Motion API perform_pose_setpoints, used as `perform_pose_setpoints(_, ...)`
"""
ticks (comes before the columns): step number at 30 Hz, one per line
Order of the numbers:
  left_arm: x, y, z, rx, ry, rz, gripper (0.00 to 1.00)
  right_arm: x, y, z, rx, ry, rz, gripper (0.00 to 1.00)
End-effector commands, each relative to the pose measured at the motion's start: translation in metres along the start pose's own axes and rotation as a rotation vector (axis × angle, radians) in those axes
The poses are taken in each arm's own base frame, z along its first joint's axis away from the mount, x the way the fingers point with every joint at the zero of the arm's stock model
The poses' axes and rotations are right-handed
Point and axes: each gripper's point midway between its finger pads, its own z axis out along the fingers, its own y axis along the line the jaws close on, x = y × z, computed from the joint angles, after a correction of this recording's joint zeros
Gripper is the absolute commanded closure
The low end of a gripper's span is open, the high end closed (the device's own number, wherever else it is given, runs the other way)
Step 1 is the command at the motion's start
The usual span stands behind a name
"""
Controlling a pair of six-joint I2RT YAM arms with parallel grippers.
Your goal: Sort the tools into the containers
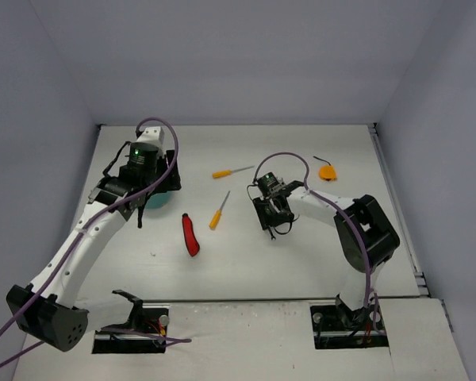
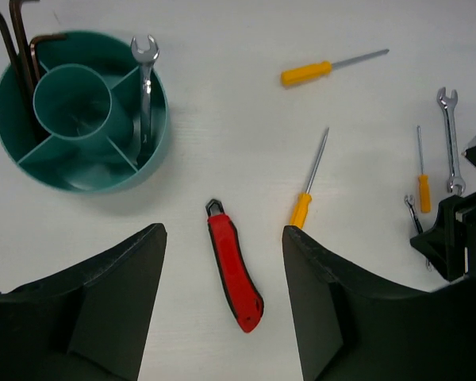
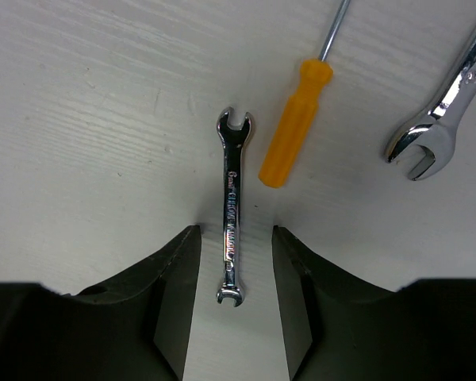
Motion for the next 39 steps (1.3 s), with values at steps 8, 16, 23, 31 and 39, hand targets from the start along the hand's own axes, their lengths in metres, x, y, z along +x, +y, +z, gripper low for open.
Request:
perform_pose_setpoints(8, 0.003, 0.005, -0.035, 0.031, -0.062, -0.022, 0.43, 0.006, 0.004, 0.007, 0.019, 0.114, -0.002, 0.66)
perform_pose_setpoints(16, 0.007, 0.004, -0.034, 0.044, -0.051, -0.015, 0.43, 0.026, 0.009, 0.018, 0.035, 0.209, -0.016, 0.85)
perform_pose_setpoints(23, 0.022, -0.006, -0.026, 0.075, -0.019, -0.124, 0.43, 0.001, 0.035, 0.011, 0.032, 0.113, -0.086, 1.0)
perform_pose_setpoints(31, 0.034, -0.04, -0.002, 0.21, -0.024, -0.259, 0.43, -0.047, 0.079, -0.026, -0.072, -0.116, -0.156, 1.0)
perform_pose_setpoints(39, 0.036, -0.068, 0.015, 0.344, -0.024, -0.36, 0.43, -0.062, 0.108, -0.056, -0.207, -0.254, -0.165, 1.0)
